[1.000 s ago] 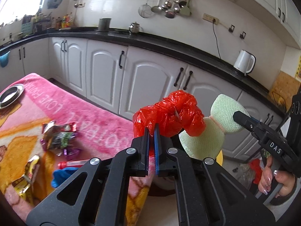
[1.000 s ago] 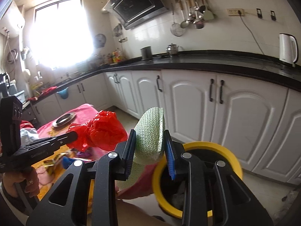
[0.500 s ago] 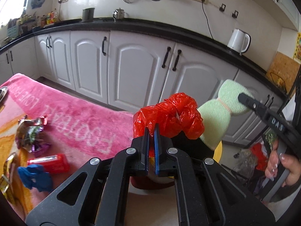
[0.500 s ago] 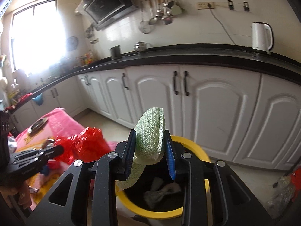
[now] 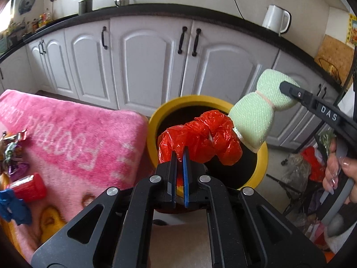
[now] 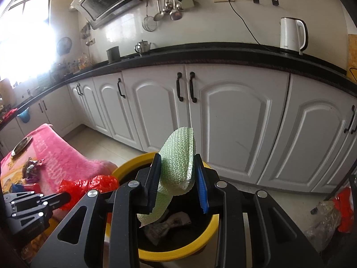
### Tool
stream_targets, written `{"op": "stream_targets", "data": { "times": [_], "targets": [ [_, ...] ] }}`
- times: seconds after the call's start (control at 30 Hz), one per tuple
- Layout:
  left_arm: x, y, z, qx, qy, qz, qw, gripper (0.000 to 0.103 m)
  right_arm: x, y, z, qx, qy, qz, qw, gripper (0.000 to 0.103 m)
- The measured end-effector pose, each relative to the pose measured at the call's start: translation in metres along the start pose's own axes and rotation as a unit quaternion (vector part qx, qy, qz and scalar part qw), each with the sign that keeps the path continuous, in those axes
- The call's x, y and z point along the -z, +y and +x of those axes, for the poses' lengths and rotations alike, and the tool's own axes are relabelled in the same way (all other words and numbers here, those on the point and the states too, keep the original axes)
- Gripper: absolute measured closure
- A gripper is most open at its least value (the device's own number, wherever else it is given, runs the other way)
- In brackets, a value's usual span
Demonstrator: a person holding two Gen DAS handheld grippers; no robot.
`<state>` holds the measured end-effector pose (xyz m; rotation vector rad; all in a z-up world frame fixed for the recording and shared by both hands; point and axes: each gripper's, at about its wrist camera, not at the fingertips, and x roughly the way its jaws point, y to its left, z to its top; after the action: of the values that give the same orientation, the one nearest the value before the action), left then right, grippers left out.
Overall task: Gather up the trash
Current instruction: 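Carry the red bag in the left gripper over the bin while the right carries the sponge, then open both grippers to drop the red bag and sponge into the bin, then move both open grippers back over the remaining wrappers on the table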
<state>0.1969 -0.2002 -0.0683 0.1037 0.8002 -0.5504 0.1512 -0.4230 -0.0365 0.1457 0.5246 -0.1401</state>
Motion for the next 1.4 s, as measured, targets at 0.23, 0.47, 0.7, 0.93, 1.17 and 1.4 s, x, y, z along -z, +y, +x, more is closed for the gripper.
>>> {"op": "stream_targets", "data": {
  "times": [0.23, 0.47, 0.7, 0.93, 1.17, 1.4],
  "targets": [
    [0.004, -0.009, 0.022, 0.004, 0.022, 0.007, 0.9997, 0.102, 0.010, -0.009, 0.017, 0.008, 0.023, 0.009, 1.000, 0.074],
    [0.005, -0.014, 0.037, 0.014, 0.029, 0.006, 0.9995, 0.100, 0.018, -0.021, 0.030, 0.014, 0.042, 0.037, 0.998, 0.069],
    [0.007, -0.010, 0.034, 0.023, 0.022, -0.007, 0.9995, 0.059, 0.019, -0.033, 0.029, 0.019, 0.045, 0.063, 0.997, 0.052],
    [0.005, 0.001, 0.013, 0.031, 0.003, -0.036, 0.9989, 0.019, 0.017, -0.023, 0.022, 0.024, 0.037, 0.042, 0.998, 0.039],
    [-0.001, 0.015, -0.016, 0.010, -0.030, -0.064, 0.9975, 0.011, 0.010, -0.004, 0.002, 0.012, 0.008, 0.020, 1.000, 0.023],
    [-0.001, 0.035, -0.045, -0.011, -0.056, -0.093, 0.9940, 0.011, 0.002, 0.016, -0.020, -0.010, -0.017, 0.005, 1.000, 0.013]
  ]
}}
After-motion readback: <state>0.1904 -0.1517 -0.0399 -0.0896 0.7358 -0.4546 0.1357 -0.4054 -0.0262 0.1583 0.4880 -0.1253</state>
